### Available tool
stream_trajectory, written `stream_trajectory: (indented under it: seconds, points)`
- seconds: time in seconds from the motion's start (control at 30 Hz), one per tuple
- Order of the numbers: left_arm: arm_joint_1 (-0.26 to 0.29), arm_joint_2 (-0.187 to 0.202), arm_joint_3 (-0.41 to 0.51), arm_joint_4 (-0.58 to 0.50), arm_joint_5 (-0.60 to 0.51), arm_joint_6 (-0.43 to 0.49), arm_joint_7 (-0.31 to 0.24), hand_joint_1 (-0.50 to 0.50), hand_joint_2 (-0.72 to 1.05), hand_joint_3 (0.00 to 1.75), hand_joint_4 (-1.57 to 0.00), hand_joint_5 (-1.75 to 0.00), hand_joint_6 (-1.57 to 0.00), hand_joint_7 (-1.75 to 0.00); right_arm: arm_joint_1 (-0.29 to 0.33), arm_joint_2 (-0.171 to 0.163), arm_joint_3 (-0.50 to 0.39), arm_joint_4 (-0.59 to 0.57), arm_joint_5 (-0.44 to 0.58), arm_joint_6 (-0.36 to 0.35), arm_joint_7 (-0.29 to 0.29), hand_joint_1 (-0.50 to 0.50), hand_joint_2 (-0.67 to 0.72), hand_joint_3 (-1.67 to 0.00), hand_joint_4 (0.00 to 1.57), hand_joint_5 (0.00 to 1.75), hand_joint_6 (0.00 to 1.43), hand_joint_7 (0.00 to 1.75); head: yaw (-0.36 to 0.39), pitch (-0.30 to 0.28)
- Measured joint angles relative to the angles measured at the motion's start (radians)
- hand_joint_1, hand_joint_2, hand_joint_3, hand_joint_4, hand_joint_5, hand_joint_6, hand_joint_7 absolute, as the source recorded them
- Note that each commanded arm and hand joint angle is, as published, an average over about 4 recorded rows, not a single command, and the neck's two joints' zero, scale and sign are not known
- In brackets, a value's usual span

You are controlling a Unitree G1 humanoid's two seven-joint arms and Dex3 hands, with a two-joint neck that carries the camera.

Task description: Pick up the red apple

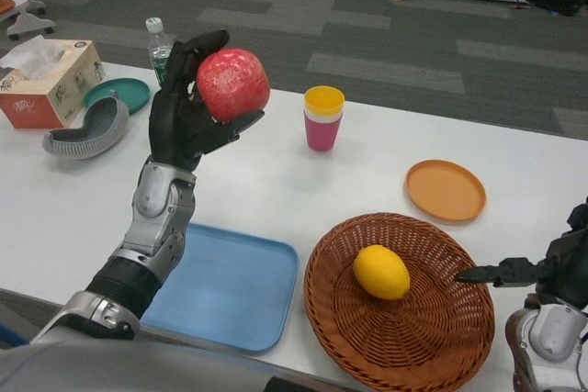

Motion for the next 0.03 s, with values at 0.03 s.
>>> stream_trajectory:
  seconds: [0.03]
  points:
    - [0.0,0.0,-0.001,0.0,0.0,0.001,0.0,-0.5,0.96,0.09,-0.64,-1.33,-0.34,-1.05,0.0,0.0,0.0,-0.001,0.001,0.0,0.0,0.38,0.72,0.0,0.0,0.0,0.0,0.0,0.005,-0.007]
